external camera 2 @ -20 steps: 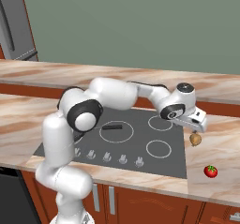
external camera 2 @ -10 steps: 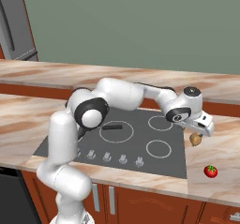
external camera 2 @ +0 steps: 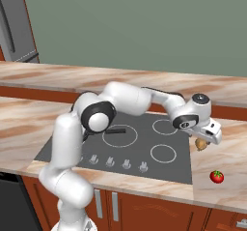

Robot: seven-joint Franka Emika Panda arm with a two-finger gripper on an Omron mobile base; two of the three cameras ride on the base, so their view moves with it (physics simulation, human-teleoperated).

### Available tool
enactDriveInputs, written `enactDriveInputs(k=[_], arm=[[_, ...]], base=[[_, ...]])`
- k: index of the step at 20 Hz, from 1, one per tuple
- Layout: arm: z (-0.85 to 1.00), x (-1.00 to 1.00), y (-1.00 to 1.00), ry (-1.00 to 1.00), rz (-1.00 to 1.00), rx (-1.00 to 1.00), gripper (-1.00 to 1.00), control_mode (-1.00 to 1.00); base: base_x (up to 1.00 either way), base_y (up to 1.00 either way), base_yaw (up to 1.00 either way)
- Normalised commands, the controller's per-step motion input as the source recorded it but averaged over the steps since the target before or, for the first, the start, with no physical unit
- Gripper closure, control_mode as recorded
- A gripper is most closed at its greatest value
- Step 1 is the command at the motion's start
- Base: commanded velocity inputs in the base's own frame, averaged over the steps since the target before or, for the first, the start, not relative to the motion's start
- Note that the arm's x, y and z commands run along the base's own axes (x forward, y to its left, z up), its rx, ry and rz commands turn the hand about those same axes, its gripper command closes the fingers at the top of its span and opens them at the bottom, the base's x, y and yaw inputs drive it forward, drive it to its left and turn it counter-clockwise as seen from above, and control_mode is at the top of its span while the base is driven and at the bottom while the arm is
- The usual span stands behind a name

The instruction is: Place the pan on the front left burner on the stove. Then place the tomato and the onion in the pan and turn on the front left burner.

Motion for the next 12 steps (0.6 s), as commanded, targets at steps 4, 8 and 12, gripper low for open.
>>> enactDriveInputs(k=[4,8,12], arm=[[-0.16,0.04,0.00,-0.02,0.00,0.00,-1.00,-1.00],[-0.17,0.18,0.00,-0.01,0.00,0.00,-1.00,-1.00],[-0.14,0.27,0.00,0.00,0.00,0.00,-1.00,-1.00]], base=[[0.00,0.00,0.00],[0.00,0.00,0.00],[0.00,0.00,0.00]])
